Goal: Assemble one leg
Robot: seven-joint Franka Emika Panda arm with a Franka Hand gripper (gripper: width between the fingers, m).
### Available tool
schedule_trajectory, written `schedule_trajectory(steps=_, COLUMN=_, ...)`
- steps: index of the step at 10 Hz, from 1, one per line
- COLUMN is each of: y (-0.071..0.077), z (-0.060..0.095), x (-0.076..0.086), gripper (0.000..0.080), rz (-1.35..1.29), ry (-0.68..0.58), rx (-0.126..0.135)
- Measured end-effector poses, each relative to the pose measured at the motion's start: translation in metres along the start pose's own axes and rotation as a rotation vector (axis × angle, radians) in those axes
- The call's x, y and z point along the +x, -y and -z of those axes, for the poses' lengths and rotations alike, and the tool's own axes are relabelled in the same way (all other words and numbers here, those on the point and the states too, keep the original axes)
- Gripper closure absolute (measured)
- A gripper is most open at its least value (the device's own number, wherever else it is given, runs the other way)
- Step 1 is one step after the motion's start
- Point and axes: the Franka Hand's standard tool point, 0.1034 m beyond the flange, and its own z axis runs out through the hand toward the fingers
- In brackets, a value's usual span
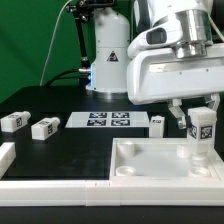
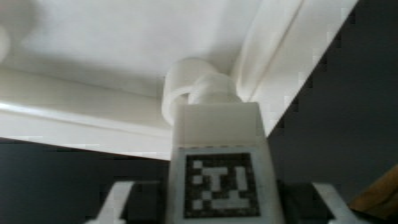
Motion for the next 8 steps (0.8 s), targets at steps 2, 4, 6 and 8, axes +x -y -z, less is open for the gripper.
schedule_trajectory(steps=2, y=0.0, z=0.001, x=0.002, gripper=0.0508, rz=0.001, ry=-0.003, rx=0.0)
schedule_trajectory(steps=4, y=-0.001, z=0.001, x=0.001, gripper=0.0508, rz=0.001, ry=0.0, rx=-0.001)
schedule_trajectory(steps=6, y=-0.012, z=-0.001, x=0.001, gripper=0.0508, rz=0.015, ry=0.019, rx=-0.002)
schedule_trajectory(steps=8, y=-0.014, z=-0.007, x=0.007, gripper=0.0508, rz=0.011, ry=0.006, rx=-0.005)
